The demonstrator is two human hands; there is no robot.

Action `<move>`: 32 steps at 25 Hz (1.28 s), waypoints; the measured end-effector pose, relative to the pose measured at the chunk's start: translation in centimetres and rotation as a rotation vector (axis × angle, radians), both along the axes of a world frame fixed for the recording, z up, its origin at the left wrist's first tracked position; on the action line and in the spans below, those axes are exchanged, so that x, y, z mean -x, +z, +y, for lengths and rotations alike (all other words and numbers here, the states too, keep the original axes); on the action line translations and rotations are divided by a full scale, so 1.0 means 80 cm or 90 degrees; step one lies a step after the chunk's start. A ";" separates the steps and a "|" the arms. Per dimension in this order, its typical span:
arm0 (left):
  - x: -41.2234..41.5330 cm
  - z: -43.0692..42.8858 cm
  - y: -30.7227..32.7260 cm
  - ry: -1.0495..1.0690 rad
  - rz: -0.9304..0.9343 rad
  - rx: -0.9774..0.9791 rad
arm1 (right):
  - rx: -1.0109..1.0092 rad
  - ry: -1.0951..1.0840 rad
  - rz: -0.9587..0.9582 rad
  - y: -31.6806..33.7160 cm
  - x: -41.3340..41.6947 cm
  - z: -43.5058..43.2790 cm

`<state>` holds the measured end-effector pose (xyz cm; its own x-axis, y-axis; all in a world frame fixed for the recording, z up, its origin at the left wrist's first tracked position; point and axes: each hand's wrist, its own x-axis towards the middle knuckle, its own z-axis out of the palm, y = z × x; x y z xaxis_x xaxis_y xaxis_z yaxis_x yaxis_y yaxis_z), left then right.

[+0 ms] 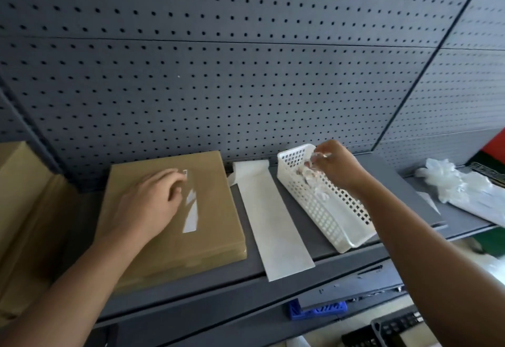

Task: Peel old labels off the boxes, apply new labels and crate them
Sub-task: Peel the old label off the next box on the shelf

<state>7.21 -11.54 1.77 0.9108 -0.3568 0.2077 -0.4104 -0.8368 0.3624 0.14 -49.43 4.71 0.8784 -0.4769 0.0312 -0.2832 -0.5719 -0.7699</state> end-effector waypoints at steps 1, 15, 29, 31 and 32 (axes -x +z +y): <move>-0.003 0.001 -0.002 0.003 0.006 0.002 | 0.048 -0.030 0.006 -0.005 0.000 -0.016; -0.021 -0.003 -0.030 0.003 -0.026 0.071 | 0.281 0.109 0.095 -0.075 -0.016 -0.027; -0.016 0.012 -0.007 0.010 -0.017 0.099 | 0.337 0.034 0.044 -0.003 -0.013 -0.020; -0.014 0.024 -0.001 0.026 -0.034 0.091 | 0.321 0.036 0.003 0.019 -0.009 -0.004; -0.013 0.032 0.000 0.033 -0.033 0.089 | 0.300 0.050 -0.014 0.030 -0.007 0.012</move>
<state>8.27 -8.95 1.76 0.9139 -0.2741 0.2996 -0.3895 -0.8001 0.4562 0.69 -48.46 7.08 0.9081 -0.3379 0.2473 -0.2107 -0.8791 -0.4275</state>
